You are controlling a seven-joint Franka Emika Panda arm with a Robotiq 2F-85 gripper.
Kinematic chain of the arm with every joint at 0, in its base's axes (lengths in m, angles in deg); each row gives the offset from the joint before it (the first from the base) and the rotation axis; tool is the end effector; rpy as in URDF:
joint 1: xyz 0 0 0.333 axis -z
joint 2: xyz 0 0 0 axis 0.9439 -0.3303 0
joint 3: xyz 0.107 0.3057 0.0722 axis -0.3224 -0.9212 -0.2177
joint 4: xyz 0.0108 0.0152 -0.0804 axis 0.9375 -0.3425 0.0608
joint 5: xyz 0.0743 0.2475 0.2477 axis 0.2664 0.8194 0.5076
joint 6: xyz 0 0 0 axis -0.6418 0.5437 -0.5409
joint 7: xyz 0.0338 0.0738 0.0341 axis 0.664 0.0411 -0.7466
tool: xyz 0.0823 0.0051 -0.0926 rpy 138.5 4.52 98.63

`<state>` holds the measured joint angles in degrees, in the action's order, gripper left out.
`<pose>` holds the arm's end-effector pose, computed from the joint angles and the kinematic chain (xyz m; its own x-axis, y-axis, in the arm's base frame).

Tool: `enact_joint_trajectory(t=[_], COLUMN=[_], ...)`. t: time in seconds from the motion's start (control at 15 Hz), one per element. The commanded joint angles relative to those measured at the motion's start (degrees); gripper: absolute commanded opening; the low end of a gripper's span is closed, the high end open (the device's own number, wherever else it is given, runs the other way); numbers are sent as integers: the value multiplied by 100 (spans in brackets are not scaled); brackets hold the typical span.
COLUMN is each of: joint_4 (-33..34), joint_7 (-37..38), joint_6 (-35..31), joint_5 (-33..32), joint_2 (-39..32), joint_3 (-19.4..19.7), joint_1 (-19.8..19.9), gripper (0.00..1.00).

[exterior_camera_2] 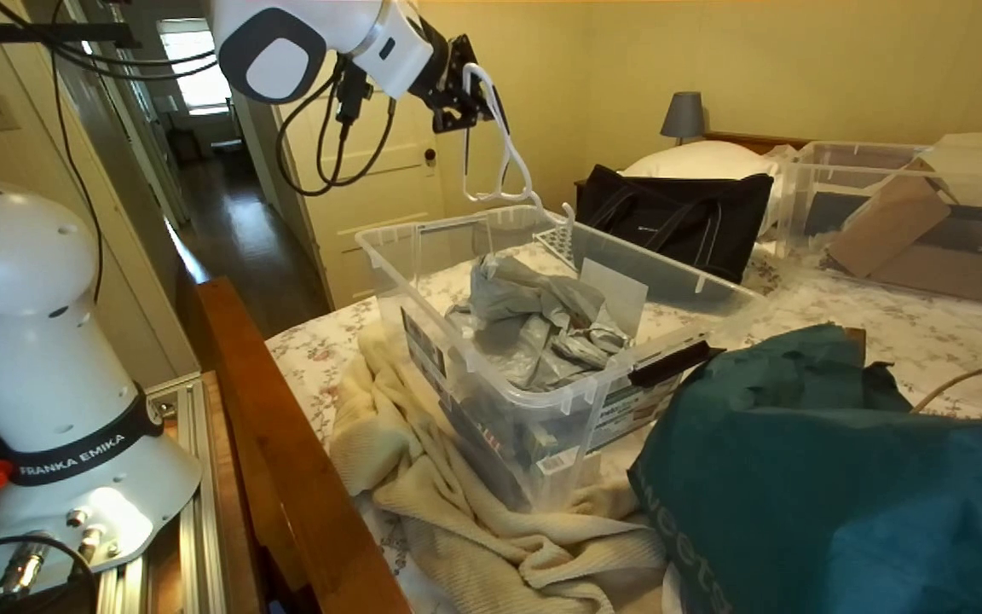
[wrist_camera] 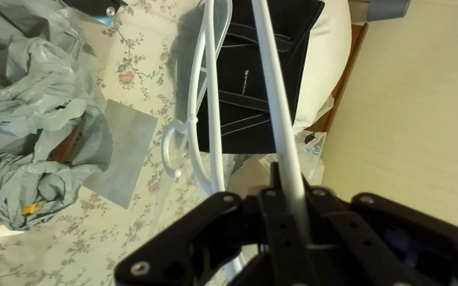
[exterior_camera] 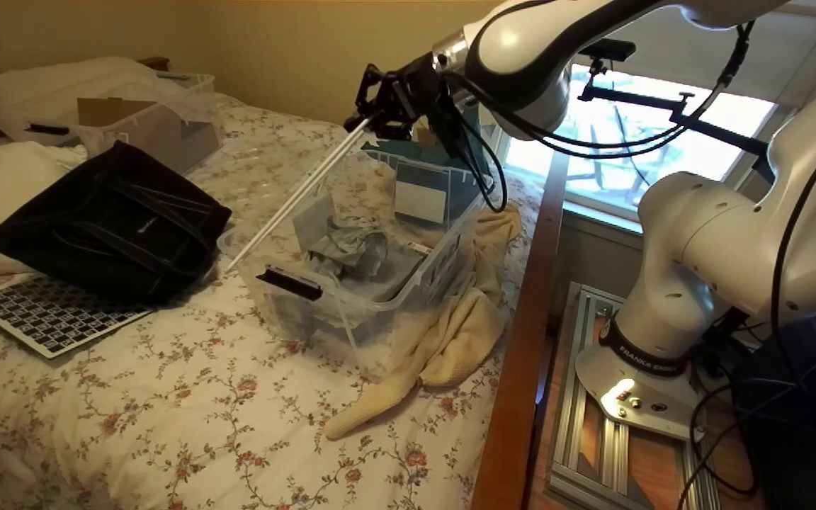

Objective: Remove the white hanger from the clear container and put it on the bed.

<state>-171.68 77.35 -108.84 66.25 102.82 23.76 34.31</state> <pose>0.4156 -0.0062 0.4891 0.3459 -0.9178 0.1950 -0.4665 -0.3486 -0.8129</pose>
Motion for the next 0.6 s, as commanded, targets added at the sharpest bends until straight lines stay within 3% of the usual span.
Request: enact_joint_trajectory(t=[0.0,0.07,0.13,0.53], joint_4=[440,571,223,452], joint_7=[-237,-252,-185,-244], joint_6=[236,424,162,324], joint_5=[-250,-251,-132,-141], joint_2=[-289,-343,-128,-308], joint_3=[108,150,20,50], joint_1=[-176,-228,-104,-150], gripper=[1,1,5,5])
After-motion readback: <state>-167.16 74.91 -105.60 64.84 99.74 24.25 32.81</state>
